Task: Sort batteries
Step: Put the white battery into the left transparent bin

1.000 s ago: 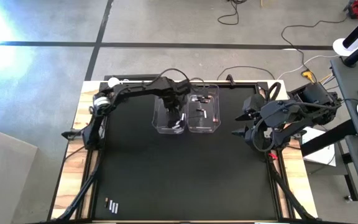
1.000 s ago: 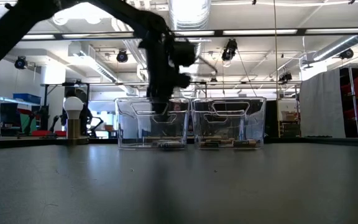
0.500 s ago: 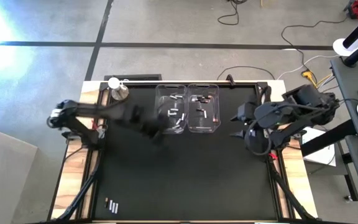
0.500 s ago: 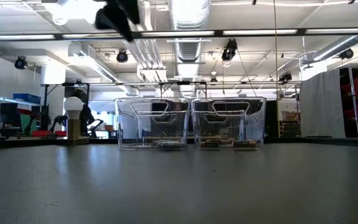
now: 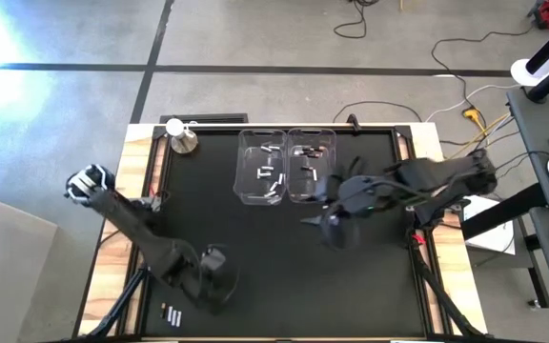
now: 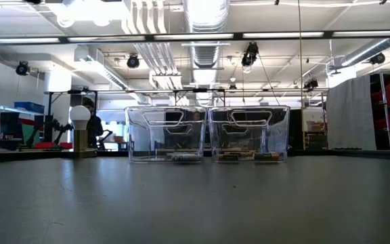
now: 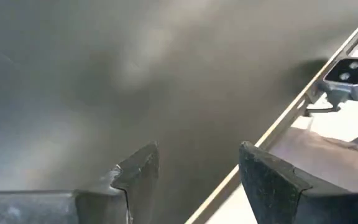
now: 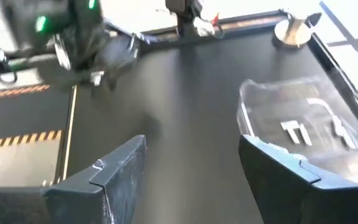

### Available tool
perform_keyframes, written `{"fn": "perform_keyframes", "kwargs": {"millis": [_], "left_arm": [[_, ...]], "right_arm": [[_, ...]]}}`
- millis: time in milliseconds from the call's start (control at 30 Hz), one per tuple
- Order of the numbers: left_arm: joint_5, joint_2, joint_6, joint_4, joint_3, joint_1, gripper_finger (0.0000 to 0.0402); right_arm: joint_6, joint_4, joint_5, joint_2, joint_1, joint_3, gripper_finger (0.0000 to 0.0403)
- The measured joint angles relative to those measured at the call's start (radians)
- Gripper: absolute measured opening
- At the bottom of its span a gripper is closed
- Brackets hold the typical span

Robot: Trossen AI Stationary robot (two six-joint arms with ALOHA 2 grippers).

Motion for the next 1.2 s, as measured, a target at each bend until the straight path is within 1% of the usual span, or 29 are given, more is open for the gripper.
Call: {"fn": "perform_keyframes", "kwargs": {"millis": [67, 167, 300, 433, 567, 700, 867, 1067, 1200], "left_arm": [[0.0, 0.046, -0.071, 0.028, -0.007, -0.045, 0.0196], [0.039, 0.115, -0.147, -0.009, 0.009, -0.102, 0.0196], [0.105, 0.185, -0.204, -0.073, 0.066, -0.15, 0.0196], [0.168, 0.24, -0.247, -0.071, 0.106, -0.183, 0.0196], [0.21, 0.28, -0.316, -0.072, 0.122, -0.221, 0.0196], [0.214, 0.29, -0.388, -0.084, 0.114, -0.248, 0.0196], [0.229, 0.29, -0.461, -0.087, 0.089, -0.251, 0.0196], [0.268, 0.29, -0.513, -0.07, 0.052, -0.252, 0.0196], [0.269, 0.29, -0.513, -0.062, 0.047, -0.252, 0.0196]], "right_arm": [[-0.016, 0.076, 0.0, 0.029, -0.007, -0.018, 0.0251], [0.0, 0.098, 0.0, 0.072, -0.013, -0.022, 0.0247], [0.1, 0.049, -0.027, 0.123, -0.003, -0.014, 0.0237], [0.176, -0.015, -0.044, 0.17, 0.029, 0.01, 0.0228], [0.226, -0.016, -0.042, 0.198, 0.075, 0.019, 0.0221], [0.262, -0.014, -0.038, 0.223, 0.116, 0.02, 0.0219], [0.305, -0.007, -0.034, 0.242, 0.141, 0.02, 0.0221], [0.342, -0.008, -0.034, 0.248, 0.156, 0.02, 0.0219], [0.345, -0.008, -0.034, 0.248, 0.157, 0.02, 0.0221]]}}
